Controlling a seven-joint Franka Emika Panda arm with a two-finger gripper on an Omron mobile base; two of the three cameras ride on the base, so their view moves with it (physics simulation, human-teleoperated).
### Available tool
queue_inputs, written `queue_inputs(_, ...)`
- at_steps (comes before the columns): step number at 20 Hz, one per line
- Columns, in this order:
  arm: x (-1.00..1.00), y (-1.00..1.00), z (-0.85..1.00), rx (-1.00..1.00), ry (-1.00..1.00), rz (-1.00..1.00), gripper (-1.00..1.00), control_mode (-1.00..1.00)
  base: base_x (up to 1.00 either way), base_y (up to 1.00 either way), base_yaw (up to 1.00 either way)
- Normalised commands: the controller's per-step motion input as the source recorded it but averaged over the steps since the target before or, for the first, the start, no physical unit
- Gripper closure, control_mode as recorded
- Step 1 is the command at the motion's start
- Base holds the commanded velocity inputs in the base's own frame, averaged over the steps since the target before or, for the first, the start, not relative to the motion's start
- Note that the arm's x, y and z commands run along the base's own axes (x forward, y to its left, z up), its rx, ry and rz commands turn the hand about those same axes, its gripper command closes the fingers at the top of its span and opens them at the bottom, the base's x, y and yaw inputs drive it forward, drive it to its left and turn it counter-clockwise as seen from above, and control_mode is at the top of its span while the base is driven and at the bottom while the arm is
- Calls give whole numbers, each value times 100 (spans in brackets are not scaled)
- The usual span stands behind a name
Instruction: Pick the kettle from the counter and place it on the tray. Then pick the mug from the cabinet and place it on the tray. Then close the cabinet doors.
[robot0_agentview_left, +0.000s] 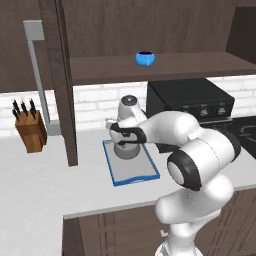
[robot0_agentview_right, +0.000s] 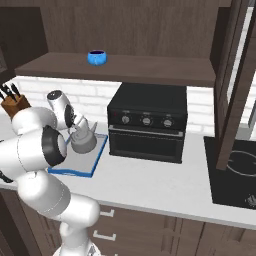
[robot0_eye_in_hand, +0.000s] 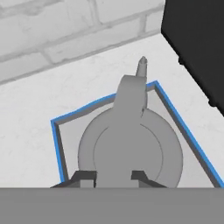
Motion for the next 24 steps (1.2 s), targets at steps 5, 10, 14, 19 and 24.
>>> queue_inputs(5,0,-13,-19,-8,0,3,-100,-100,0,0,0)
queue_inputs(10,0,-10,-7,-10,0,1,-100,-100,0,0,0)
queue_inputs(14,0,0,6,-7,-3,3,-100,-100,0,0,0)
queue_inputs(19,0,0,30,-3,-8,7,-100,-100,0,0,0)
queue_inputs(24,-40,0,38,0,-4,7,-100,-100,0,0,0)
